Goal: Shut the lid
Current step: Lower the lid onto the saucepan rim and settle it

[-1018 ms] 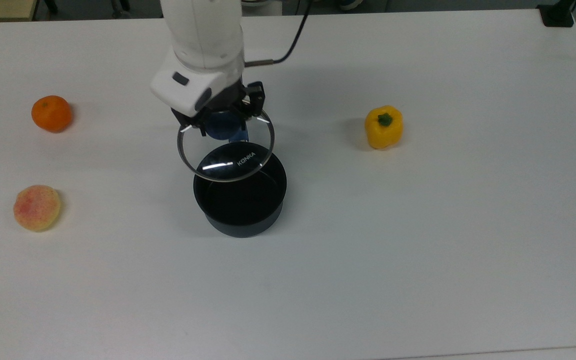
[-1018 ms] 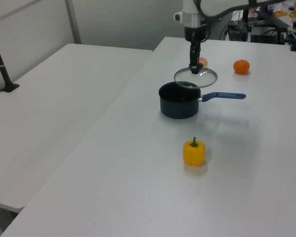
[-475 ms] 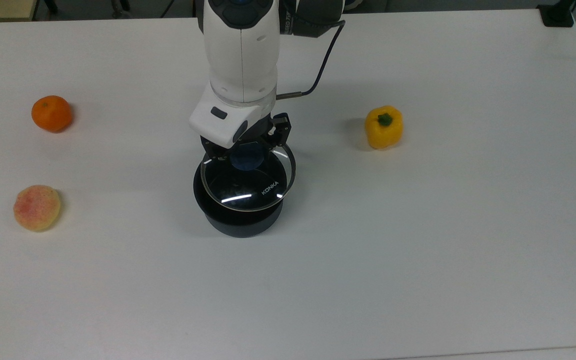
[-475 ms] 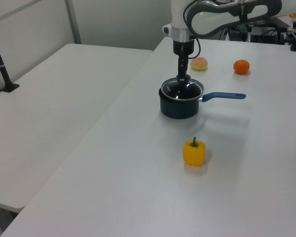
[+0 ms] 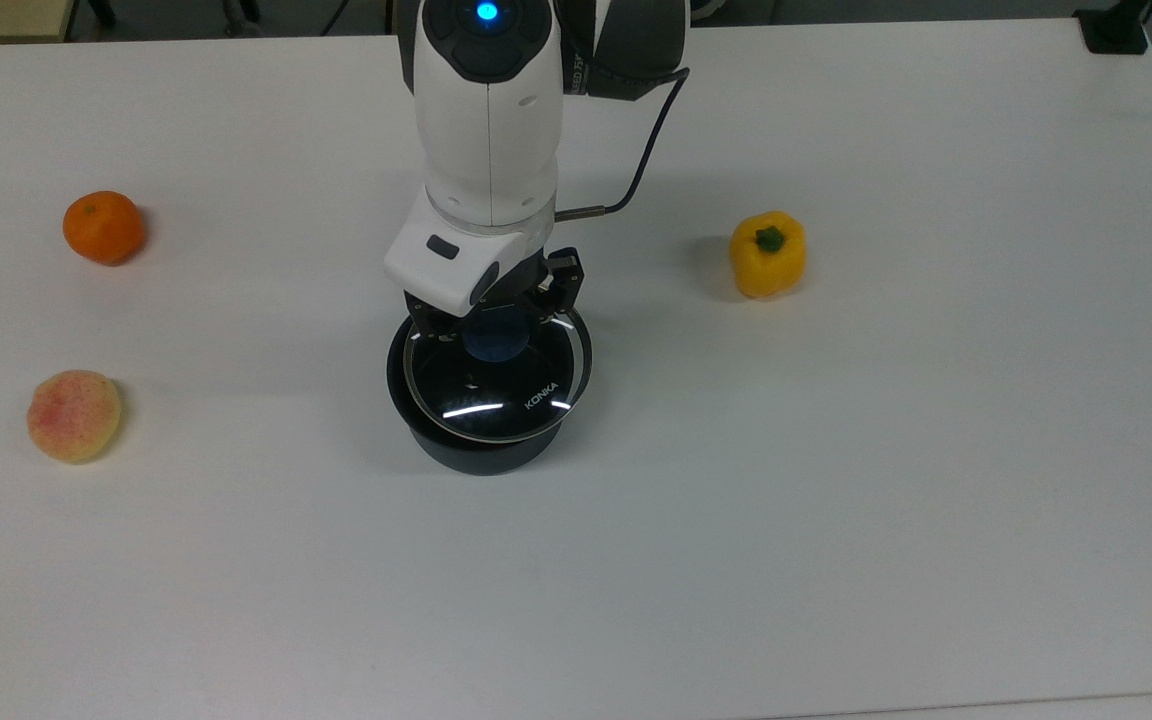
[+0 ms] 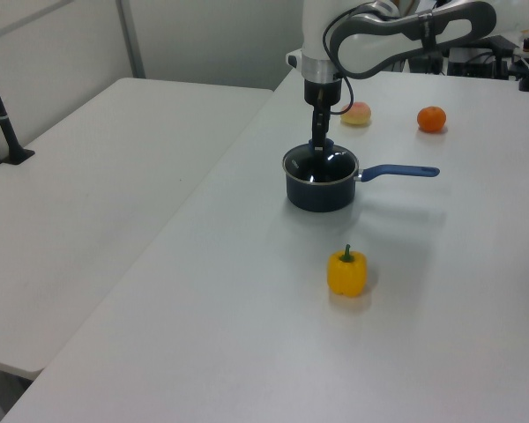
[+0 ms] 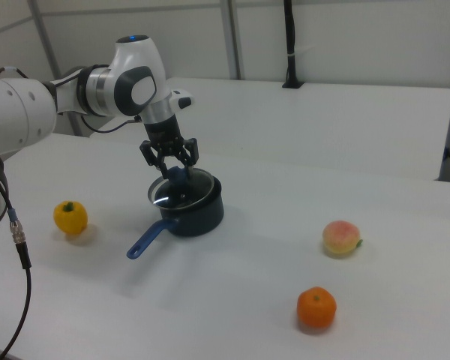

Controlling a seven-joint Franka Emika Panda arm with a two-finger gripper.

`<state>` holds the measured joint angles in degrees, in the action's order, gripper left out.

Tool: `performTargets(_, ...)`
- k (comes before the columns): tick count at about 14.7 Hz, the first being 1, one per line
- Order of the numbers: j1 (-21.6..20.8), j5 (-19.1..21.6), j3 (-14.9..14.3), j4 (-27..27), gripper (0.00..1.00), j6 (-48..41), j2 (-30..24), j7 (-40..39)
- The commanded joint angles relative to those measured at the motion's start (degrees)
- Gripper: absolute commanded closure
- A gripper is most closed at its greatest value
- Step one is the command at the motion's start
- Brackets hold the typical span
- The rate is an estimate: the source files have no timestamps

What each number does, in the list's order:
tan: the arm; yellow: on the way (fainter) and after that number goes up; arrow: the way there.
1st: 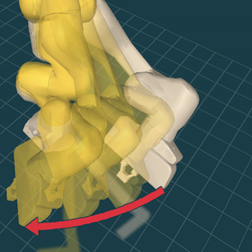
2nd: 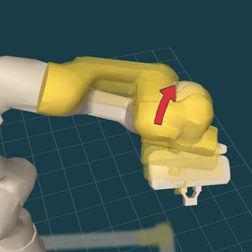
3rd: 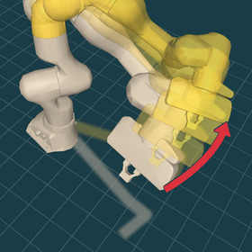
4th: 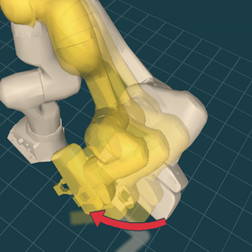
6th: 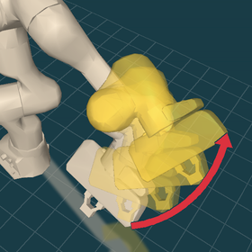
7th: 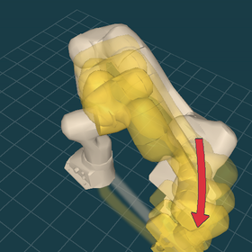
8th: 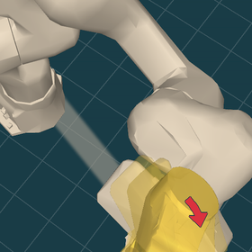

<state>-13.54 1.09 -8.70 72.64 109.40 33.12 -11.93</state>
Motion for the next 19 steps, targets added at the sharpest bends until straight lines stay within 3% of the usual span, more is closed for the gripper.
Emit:
performTargets(1, -0.3, 0.1, 0.2, -1.1, 0.74, 0.6, 1.1, 0.9)
performTargets(19, 0.4, -2.1, -0.1, -0.1, 0.73, 2.1, 1.1, 1.5)
